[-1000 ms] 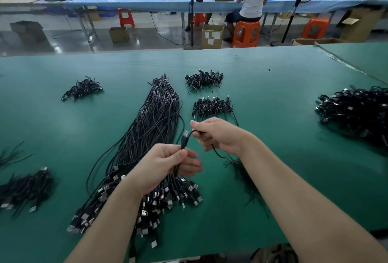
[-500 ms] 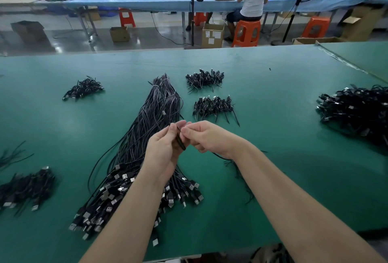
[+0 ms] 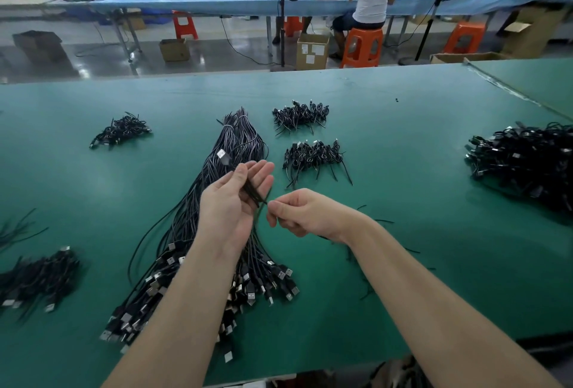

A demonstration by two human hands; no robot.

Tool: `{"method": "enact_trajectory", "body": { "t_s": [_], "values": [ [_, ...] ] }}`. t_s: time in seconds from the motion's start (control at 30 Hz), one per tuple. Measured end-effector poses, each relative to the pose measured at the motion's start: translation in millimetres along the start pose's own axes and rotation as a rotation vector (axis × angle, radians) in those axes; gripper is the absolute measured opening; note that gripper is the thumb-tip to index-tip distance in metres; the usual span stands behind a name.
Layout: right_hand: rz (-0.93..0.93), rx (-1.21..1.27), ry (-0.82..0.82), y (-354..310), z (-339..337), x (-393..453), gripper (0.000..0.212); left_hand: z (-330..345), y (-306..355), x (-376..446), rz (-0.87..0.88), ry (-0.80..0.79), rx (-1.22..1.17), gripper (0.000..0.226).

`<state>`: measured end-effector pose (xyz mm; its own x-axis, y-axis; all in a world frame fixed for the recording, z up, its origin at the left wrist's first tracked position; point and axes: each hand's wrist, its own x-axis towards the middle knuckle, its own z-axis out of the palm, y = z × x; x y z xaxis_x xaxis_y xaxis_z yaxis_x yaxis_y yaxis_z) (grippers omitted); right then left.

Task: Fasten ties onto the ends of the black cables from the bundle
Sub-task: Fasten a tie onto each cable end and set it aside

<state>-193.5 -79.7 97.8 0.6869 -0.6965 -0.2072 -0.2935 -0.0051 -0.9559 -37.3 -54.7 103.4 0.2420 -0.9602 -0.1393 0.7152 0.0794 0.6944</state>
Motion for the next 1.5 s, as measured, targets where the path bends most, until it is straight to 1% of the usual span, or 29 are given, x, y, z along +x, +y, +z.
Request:
{"method": "enact_trajectory", "body": {
  "t_s": [0.1,0.27,0.47,0.57,0.63,0.67,0.73,0.8,0.87,0.93,1.0,1.03,1.1,1.17,1.23,1.3,1.4,1.43,1.5],
  "values": [
    [0.002,-0.027,-0.001,-0.1,-6.3,-4.8,0.035,-2.4,7.5,1.7,0.035,-0.005,0.043,0.021],
    [-0.007,-0.003,-0.002,-4.6,-9.6,-5.7,0.034,-1.2,9.6,-2.4,0.047,-0.053,0.092,0.017],
    [0.001,0.019,-0.01,-2.3,-2.5,-2.7,0.033,2.0,10.9,-1.2,0.096,-0.084,0.008,0.02],
    [0.019,-0.001,-0.014,-2.2,-2.3,-0.6,0.034,0.8,9.5,-1.4,0.091,-0.11,-0.013,0.022],
    [0.044,0.005,-0.032,-1.4,-6.8,-2.0,0.033,-4.6,10.6,-1.7,0.069,-0.16,0.013,0.023],
    [0.062,0.058,-0.054,-0.3,-9.9,-3.0,0.033,-8.3,12.4,-2.4,0.042,-0.203,0.047,0.024],
    [0.116,0.285,-0.072,2.3,-17.1,-5.2,0.034,-17.0,16.5,-5.6,-0.044,-0.312,0.143,0.026],
    [0.188,0.546,-0.034,3.5,-24.4,-5.7,0.038,-24.6,19.1,-10.2,-0.11,-0.428,0.254,0.026],
    [0.237,0.712,-0.018,2.2,-28.2,-3.8,0.041,-30.7,20.0,-14.8,-0.151,-0.524,0.38,0.027],
    [0.251,0.757,-0.023,-1.9,-29.7,-2.0,0.042,-33.9,19.5,-17.6,-0.198,-0.612,0.513,0.029],
    [0.253,0.71,-0.035,-8.3,-29.3,-1.3,0.041,-34.3,17.0,-18.4,-0.239,-0.651,0.64,0.028],
    [0.256,0.669,-0.037,-12.0,-28.7,-1.5,0.039,-33.8,15.3,-18.3,-0.247,-0.633,0.695,0.026],
    [0.26,0.59,-0.031,-19.1,-27.1,-2.5,0.035,-32.4,10.1,-16.4,-0.218,-0.545,0.787,0.021],
    [0.253,0.544,-0.02,-24.2,-24.8,-3.9,0.033,-30.3,4.2,-14.5,-0.147,-0.439,0.857,0.021],
    [0.223,0.506,-0.019,-27.3,-21.0,-5.1,0.032,-27.6,-0.9,-13.3,-0.078,-0.358,0.854,0.02],
    [0.173,0.469,-0.033,-28.2,-16.6,-6.2,0.031,-23.7,-3.9,-13.0,-0.046,-0.285,0.747,0.019],
    [0.121,0.355,-0.061,-24.6,-10.1,-8.2,0.029,-17.3,-2.3,-10.2,-0.056,-0.129,0.484,0.023],
    [0.123,0.31,-0.06,-21.8,-7.3,-8.5,0.029,-15.6,-0.9,-9.3,-0.065,-0.098,0.4,0.024],
    [0.14,0.261,-0.038,-15.0,-1.4,-8.1,0.03,-11.3,0.6,-8.8,-0.069,-0.092,0.268,0.025]
  ]
}}
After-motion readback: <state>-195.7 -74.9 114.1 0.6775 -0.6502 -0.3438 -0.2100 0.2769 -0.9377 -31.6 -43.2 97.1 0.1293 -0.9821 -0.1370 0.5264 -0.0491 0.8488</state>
